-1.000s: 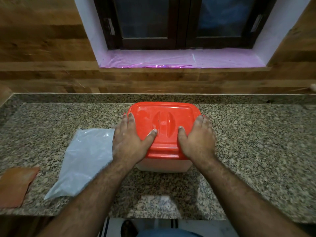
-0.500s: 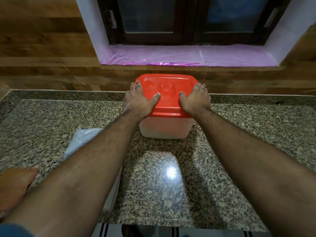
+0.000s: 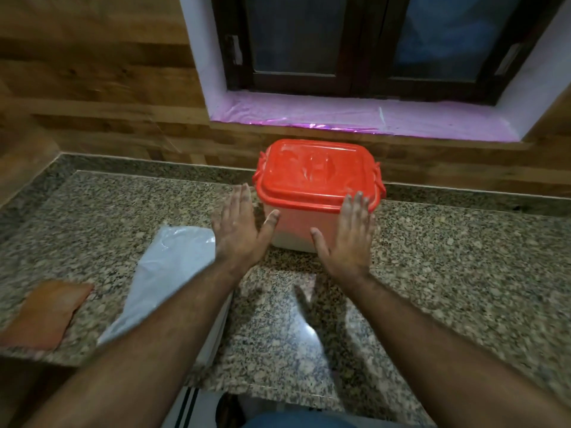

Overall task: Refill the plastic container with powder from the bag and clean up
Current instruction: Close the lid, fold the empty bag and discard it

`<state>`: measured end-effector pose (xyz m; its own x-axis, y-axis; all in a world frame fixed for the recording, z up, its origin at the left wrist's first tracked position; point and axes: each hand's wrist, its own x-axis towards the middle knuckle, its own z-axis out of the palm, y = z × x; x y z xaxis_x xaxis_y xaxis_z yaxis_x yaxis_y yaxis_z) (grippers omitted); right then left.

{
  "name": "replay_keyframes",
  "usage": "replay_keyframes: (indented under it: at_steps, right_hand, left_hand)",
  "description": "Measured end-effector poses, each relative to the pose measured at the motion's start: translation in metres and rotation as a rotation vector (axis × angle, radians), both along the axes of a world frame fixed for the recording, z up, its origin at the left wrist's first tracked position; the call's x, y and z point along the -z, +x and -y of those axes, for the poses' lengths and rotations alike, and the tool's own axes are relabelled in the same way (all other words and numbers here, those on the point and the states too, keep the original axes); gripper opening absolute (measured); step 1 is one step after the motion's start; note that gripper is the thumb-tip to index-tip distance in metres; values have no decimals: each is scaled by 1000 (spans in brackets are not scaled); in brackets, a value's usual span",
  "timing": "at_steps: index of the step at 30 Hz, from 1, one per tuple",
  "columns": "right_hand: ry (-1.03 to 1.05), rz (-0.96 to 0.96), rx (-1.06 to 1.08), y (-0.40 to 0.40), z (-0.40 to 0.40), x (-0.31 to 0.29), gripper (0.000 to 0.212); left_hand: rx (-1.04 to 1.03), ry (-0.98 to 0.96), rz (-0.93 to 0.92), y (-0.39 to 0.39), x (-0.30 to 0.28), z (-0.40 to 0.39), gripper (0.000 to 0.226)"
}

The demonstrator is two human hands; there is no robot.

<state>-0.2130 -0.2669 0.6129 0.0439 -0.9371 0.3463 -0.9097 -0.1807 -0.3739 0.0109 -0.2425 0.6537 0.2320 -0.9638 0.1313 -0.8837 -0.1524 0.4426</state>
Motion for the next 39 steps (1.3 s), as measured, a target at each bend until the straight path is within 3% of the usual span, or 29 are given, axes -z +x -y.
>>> replay_keyframes:
  at_steps: [4, 9, 12, 15, 19, 21, 23, 27, 31, 35, 39]
  right_hand:
    - [43, 31, -150, 42, -37, 39, 97]
    - [395, 177, -339, 112, -59, 80, 66]
    - [717, 404, -193, 162, -59, 94, 43]
    - [907, 669, 20, 204, -50, 103, 30]
    - [1106, 880, 245, 238, -32, 98, 20]
    - [1206, 878, 283, 249, -25, 97, 18]
    - [1240, 831, 294, 255, -21, 98, 17]
    - [1144, 752, 258, 257, -24, 106, 27]
    - [1097, 847, 180, 248, -26, 117, 50]
    - [1093, 948, 68, 239, -31, 116, 58]
    - [1053, 942, 38, 234, -29, 116, 40]
  left_hand:
    - [-96, 21, -125, 42, 35, -60, 86]
    - [-251, 139, -205, 120, 75, -109, 56]
    - [-324, 121, -182, 178, 88, -115, 56]
    - [-404, 143, -213, 238, 91, -99, 59]
    - [-515, 393, -652, 315, 105, -61, 64]
    - [-477, 521, -908, 345, 127, -47, 59]
    - [-442, 590, -1049, 355, 130, -41, 47]
    - [-328, 736, -1085, 368, 134, -32, 31]
    - [-129, 844, -1114, 375, 143, -31, 47]
    - [-61, 737, -1093, 369, 151, -34, 65]
    - [-33, 567, -1046, 372, 164, -36, 60]
